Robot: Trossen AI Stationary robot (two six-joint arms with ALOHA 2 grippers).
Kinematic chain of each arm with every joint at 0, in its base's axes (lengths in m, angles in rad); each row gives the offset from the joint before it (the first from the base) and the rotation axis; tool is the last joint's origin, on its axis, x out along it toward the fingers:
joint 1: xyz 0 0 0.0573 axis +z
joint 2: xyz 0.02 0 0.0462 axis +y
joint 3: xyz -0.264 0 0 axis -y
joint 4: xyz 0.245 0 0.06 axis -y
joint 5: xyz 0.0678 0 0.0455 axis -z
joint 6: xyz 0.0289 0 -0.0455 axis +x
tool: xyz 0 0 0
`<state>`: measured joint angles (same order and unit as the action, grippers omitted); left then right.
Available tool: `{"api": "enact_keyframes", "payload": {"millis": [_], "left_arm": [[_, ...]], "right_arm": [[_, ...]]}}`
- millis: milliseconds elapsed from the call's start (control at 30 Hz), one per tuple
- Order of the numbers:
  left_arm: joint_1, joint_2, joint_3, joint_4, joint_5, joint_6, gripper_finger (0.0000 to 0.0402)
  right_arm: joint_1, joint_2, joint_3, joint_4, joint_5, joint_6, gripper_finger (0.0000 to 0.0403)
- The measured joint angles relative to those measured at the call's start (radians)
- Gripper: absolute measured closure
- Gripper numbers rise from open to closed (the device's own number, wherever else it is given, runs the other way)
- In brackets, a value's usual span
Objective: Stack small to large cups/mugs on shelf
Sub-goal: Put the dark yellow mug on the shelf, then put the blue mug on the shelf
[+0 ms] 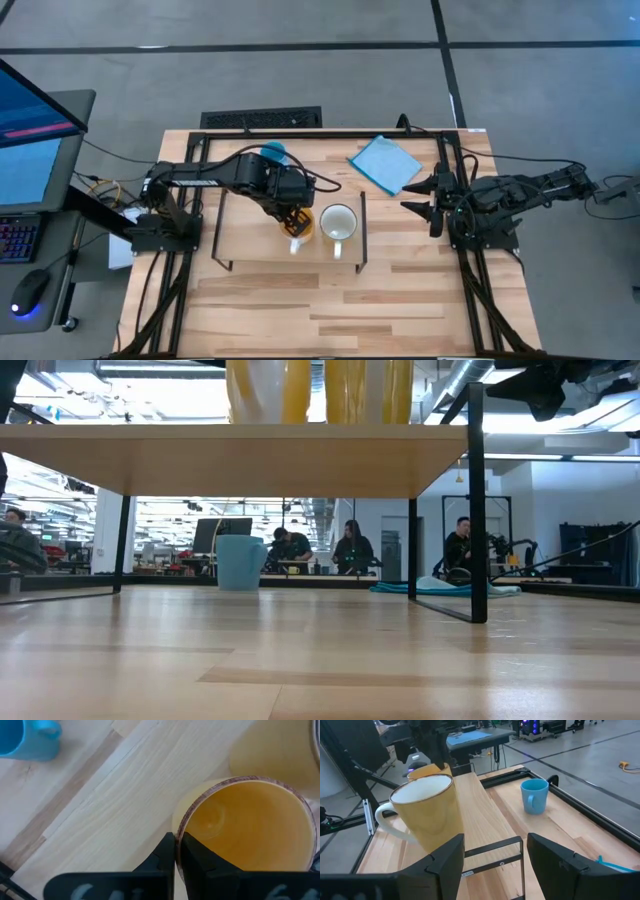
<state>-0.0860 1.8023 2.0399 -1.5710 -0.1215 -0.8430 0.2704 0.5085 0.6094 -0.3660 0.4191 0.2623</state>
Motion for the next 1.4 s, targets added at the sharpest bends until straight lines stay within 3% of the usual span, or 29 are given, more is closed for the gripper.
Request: {"api": "enact_keyframes", "payload": {"millis": [633,1067,1400], "left_arm": [[0.001,0.016,-0.001,0.0,0.02,0.012,0.04],[0.001,0.016,-0.001,0.001,0.028,0.0,0.0329],[0.001,0.016,-0.001,0.001,0.028,-0.008,0.0306]], "right_arm": [[0.0,0.0,0.0,0.001,-0.003,0.0,0.0163],[0.0,0.0,0.0,0.001,-0.003,0.0,0.0163],[0.0,0.0,0.0,0.0,-0.003,0.0,0.0163]]}}
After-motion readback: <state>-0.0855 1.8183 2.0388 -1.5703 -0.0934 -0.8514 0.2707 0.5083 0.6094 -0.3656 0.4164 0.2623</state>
